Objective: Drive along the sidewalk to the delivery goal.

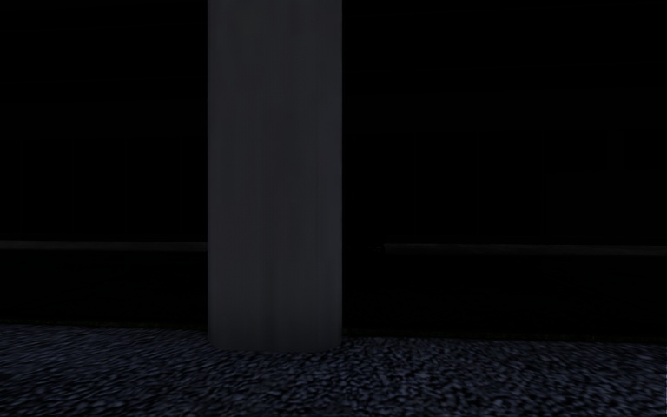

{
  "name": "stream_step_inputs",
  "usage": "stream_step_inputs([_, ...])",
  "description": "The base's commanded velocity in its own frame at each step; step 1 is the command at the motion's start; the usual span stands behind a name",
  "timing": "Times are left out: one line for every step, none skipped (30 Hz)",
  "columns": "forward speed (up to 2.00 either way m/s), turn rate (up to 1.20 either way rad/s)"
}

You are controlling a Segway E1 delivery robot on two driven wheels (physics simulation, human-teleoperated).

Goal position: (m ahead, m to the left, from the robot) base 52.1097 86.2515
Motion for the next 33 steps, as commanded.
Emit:
stream_step_inputs([0.0,0.0])
stream_step_inputs([0.0,0.0])
stream_step_inputs([0.0,0.0])
stream_step_inputs([0.0,0.0])
stream_step_inputs([0.0,0.0])
stream_step_inputs([0.0,0.0])
stream_step_inputs([0.0,0.0])
stream_step_inputs([0.0,0.0])
stream_step_inputs([0.0,0.0])
stream_step_inputs([0.0,0.0])
stream_step_inputs([0.0,0.0])
stream_step_inputs([0.0,0.0])
stream_step_inputs([0.0,0.0])
stream_step_inputs([0.0,0.0])
stream_step_inputs([0.0,0.0])
stream_step_inputs([0.0,0.0])
stream_step_inputs([0.0,0.0])
stream_step_inputs([0.0,0.0])
stream_step_inputs([0.0,0.0])
stream_step_inputs([0.0,0.0])
stream_step_inputs([0.0,0.0])
stream_step_inputs([0.0,0.0])
stream_step_inputs([0.0,0.0])
stream_step_inputs([0.0,0.0])
stream_step_inputs([0.0,0.0])
stream_step_inputs([0.0,0.0])
stream_step_inputs([0.0,0.0])
stream_step_inputs([0.0,0.0])
stream_step_inputs([0.0,0.0])
stream_step_inputs([0.0,0.0])
stream_step_inputs([-0.01,0.12])
stream_step_inputs([-0.22,0.21])
stream_step_inputs([-0.35,0.29])
